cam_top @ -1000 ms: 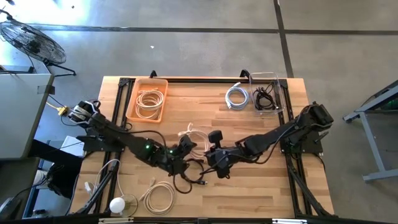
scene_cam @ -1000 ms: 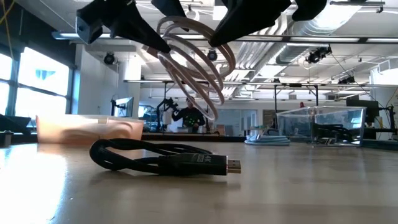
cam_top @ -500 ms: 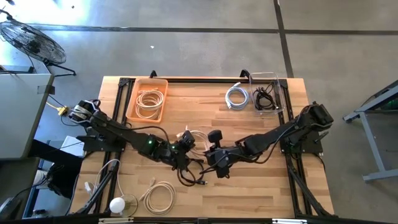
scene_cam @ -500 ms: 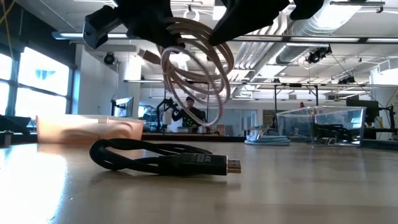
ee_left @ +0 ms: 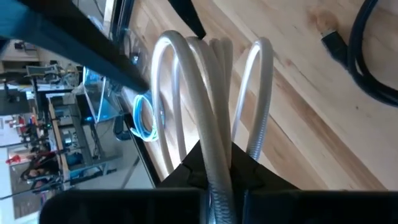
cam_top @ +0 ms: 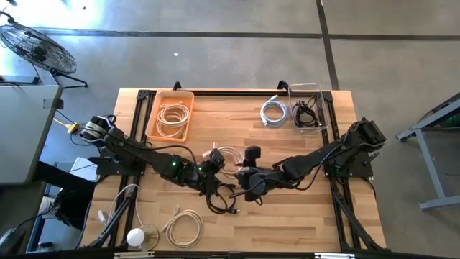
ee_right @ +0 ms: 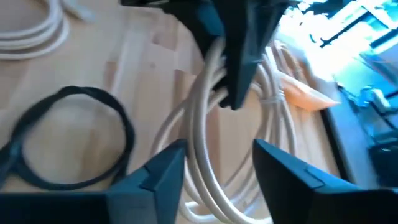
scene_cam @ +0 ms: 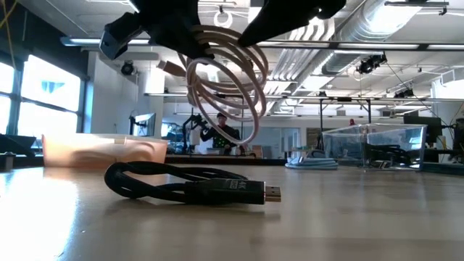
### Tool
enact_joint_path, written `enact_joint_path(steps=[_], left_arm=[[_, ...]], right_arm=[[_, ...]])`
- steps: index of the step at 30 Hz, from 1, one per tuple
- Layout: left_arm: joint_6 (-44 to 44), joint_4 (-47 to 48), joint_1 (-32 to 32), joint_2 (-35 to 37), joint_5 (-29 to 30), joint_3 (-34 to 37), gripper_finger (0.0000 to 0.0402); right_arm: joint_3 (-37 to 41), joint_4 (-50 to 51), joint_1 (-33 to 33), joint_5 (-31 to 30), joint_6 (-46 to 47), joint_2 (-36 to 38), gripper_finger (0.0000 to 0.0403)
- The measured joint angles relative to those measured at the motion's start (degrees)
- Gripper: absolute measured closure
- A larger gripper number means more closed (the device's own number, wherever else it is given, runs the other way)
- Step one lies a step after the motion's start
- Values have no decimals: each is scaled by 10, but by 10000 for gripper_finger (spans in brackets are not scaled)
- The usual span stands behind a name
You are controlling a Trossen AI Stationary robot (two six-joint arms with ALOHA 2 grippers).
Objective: Sort HDMI cables
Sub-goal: Put the brown HDMI cable into the orange bin
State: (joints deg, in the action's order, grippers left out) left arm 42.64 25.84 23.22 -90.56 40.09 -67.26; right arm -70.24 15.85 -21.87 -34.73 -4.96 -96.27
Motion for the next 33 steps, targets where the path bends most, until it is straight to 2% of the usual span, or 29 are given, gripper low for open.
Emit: enact_joint_path(steps=[5,10,12,15,20,24,33], left_arm=[[-27,31,0,0,28,0,392],[-104,129,1,0,99,-3,392],[-159,194,1,0,134,-11,392],[-254,304,0,0,170,-21,392],[-439,498,0,0,240,-33,392],[-615,641,-18,0,255,-36,392],[-710,639,-130,13,220,6,392]], right_arm=[[0,22,0,-77,-5,0,182],[0,81,1,-254,52,1,176],[0,113,1,-291,85,1,177],[0,147,5,-295,120,1,178],[0,171,16,-263,154,1,178],[0,172,22,-247,159,1,178],[0,181,24,-224,180,1,178]])
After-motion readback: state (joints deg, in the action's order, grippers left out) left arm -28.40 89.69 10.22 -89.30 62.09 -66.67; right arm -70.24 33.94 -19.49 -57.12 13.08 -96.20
